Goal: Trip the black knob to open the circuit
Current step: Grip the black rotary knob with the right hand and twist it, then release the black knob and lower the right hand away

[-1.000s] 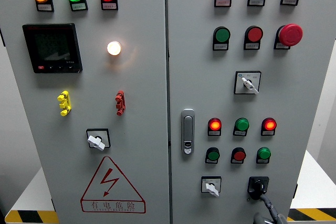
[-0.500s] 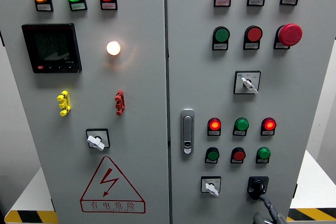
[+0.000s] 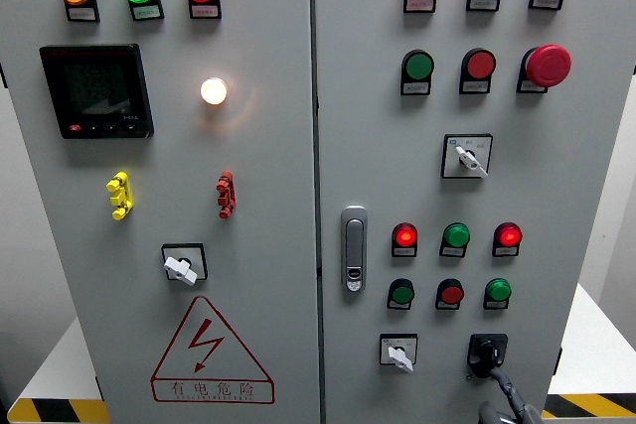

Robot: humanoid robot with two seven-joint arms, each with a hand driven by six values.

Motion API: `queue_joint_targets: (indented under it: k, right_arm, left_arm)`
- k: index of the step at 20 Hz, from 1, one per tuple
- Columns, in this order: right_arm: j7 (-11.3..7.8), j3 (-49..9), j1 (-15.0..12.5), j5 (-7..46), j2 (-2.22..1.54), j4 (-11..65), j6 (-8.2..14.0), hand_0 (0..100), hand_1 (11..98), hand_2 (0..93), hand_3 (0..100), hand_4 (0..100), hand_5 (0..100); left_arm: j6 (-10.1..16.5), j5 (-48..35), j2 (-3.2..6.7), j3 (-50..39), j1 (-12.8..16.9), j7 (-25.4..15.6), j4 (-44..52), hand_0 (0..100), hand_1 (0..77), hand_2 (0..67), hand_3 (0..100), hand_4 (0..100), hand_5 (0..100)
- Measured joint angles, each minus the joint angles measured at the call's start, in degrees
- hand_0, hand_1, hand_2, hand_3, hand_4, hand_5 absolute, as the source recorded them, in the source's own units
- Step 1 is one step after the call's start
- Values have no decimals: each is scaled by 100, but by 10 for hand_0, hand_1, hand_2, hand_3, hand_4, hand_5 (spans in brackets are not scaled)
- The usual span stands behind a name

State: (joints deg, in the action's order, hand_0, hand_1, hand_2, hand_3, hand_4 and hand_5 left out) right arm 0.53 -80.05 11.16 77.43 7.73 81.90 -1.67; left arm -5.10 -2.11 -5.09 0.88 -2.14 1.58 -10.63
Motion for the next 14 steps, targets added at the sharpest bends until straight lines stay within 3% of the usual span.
queue_joint_targets:
  k: [14]
  right_arm:
    - [-3, 34, -16, 9, 0, -3, -7, 1000, 478, 46, 981, 1000, 1000]
  left_arm:
    - [0, 0, -1, 0, 1, 0, 0, 0, 0, 194, 262, 98, 86]
